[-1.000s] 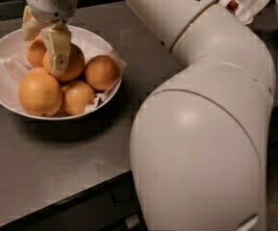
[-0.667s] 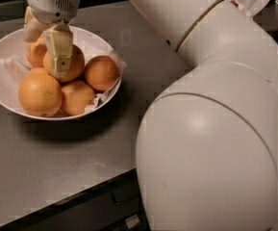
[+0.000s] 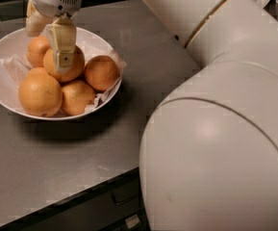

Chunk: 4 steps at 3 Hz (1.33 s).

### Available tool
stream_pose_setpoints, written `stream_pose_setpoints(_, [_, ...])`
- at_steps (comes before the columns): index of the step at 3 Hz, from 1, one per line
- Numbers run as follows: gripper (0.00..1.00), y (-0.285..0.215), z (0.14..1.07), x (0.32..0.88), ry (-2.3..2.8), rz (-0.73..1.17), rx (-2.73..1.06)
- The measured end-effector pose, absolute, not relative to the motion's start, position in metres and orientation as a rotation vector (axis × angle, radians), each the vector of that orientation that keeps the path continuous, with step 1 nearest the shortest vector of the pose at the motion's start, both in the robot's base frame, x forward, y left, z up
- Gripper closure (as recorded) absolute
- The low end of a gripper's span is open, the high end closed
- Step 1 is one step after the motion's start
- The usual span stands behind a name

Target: Pick orange from white bowl

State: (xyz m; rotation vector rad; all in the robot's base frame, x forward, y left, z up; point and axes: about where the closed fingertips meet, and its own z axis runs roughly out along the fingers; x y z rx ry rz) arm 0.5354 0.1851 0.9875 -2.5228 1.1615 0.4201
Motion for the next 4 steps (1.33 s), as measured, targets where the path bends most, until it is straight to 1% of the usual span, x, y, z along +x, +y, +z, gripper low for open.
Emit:
stream_pose_setpoints(1, [0.22, 0.198, 0.984, 0.562, 1.132, 0.378, -2.471])
stream_pose_setpoints(3, [0.24, 0.2, 0.984, 0.56, 1.148, 0.383, -2.45])
stream_pose_setpoints(4, [0.24, 0.197, 0.984, 0.547, 1.189, 0.402, -2.439])
